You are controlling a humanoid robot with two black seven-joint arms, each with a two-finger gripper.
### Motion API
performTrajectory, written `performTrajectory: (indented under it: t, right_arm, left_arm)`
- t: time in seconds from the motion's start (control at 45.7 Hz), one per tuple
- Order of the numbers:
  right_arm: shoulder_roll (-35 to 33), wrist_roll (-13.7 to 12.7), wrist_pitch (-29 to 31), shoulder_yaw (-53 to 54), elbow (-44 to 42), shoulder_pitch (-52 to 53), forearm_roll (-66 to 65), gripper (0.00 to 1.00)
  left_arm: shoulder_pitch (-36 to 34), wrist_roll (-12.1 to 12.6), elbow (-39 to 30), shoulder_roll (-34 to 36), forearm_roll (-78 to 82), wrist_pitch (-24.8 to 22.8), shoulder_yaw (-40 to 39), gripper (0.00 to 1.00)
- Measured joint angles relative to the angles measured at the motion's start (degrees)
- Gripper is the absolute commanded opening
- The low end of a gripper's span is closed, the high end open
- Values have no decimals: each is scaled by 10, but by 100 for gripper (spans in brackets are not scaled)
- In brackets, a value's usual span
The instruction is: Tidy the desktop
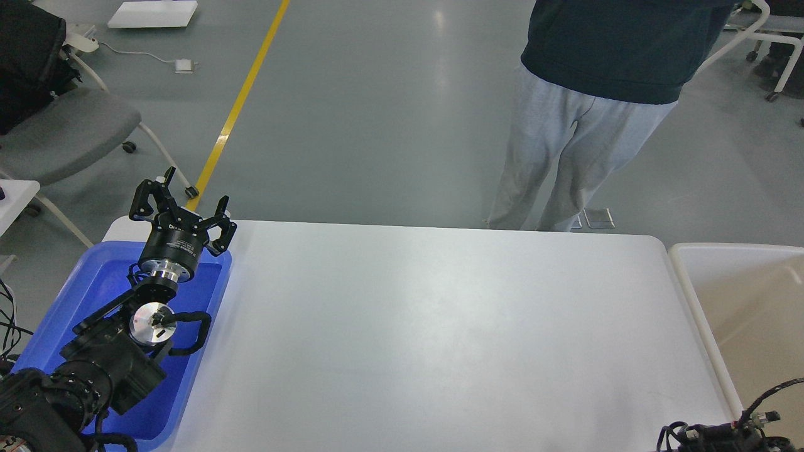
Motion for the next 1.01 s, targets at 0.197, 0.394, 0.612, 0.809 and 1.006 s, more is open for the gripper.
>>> performTrajectory:
  t: [0.197, 0.394, 0.612, 0.809, 1.006]
  right_arm:
    - [7, 0, -31, 0, -21, -16, -17, 19]
    - [14, -1, -41, -10, -31, -23, -25, 0]
    - [4, 3, -44, -20, -33, -21, -25, 0]
    - [-28, 15, -46, -22, -21, 11, -22, 0]
    - [-79, 46, -31, -20, -8, 78, -5, 0]
  left_arm:
    - [0, 0, 0, 0, 0, 0, 0, 100]
    - [0, 0, 0, 0, 0, 0, 0, 100]
    - [0, 0, 0, 0, 0, 0, 0, 100]
    - [0, 0, 0, 0, 0, 0, 0, 100]
    - [0, 0, 0, 0, 0, 0, 0, 100]
